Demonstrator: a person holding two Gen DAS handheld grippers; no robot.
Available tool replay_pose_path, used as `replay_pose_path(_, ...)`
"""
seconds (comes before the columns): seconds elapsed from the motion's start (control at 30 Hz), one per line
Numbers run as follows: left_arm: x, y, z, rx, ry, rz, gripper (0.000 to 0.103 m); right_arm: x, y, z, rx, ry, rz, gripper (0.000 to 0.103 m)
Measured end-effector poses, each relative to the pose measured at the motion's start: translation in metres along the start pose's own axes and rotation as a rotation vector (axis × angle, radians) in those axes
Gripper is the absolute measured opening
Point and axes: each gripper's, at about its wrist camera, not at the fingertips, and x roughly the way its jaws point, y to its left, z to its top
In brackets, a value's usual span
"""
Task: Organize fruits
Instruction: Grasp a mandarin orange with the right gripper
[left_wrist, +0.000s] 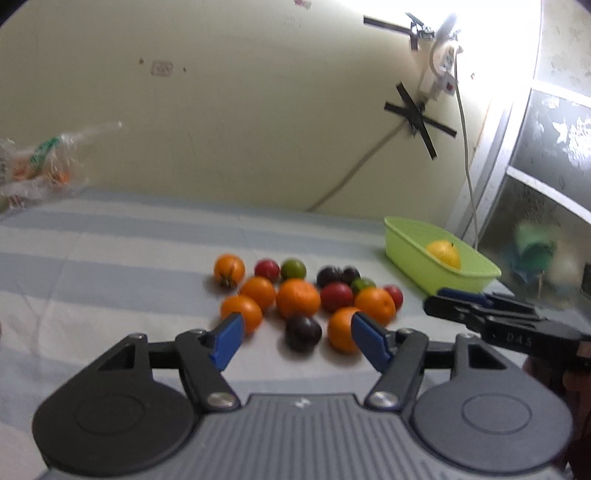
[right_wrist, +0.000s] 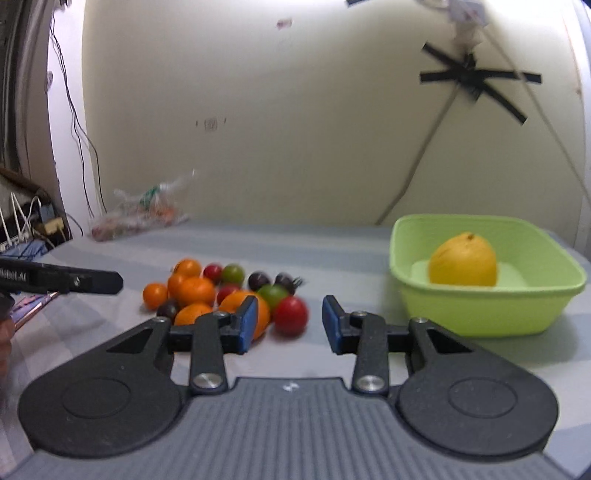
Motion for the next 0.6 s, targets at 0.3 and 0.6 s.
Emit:
replay_pose_path(0.3,0.038,0.019,0.003,-0.078,0.12,-0.08,0.054,0.003,0.07,-0.003,-0.118,0.096,0.084,0.041)
replay_pose_path(0.6,0.055,0.038,0.001,-0.197,0.135,-0.149,0.027,0.049,0.079,0.013,-0.118,0.183,0.084,0.042)
